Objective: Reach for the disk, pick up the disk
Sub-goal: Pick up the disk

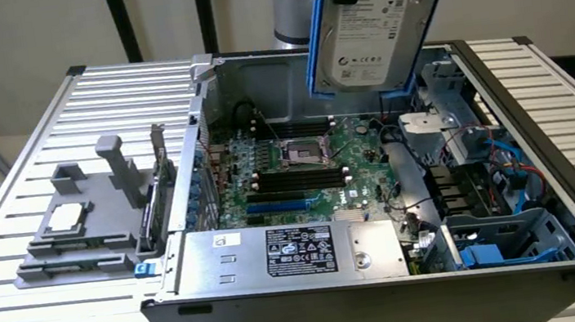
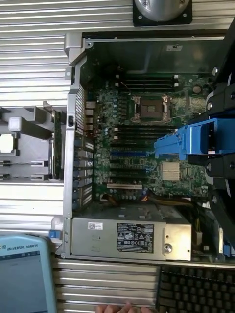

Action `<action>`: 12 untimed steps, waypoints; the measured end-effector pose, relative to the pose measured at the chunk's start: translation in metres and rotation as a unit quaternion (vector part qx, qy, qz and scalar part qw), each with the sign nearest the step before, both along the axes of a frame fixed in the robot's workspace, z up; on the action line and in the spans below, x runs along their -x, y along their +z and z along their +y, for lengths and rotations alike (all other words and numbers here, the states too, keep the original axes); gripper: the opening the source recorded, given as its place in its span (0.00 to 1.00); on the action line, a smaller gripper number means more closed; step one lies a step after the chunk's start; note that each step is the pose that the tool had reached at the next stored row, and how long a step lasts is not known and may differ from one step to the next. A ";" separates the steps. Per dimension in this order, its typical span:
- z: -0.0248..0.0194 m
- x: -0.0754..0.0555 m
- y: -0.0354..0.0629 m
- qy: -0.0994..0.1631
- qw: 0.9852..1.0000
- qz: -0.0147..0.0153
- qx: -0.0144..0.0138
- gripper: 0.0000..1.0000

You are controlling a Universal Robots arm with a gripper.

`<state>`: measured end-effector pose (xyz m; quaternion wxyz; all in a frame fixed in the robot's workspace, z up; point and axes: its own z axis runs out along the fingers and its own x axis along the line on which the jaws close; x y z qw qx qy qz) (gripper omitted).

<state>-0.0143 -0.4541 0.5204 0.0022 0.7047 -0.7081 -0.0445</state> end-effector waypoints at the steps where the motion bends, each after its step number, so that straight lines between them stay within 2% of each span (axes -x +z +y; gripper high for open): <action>1: -0.0013 -0.002 0.0000 0.000 1.000 0.000 -0.002 0.33; 8: -0.0089 -0.026 0.0000 0.000 1.000 0.000 -0.019 0.33; 10: -0.0128 -0.032 0.0001 0.000 1.000 0.000 -0.020 0.33; 12: -0.0183 -0.036 0.0002 0.000 1.000 0.000 -0.020 0.33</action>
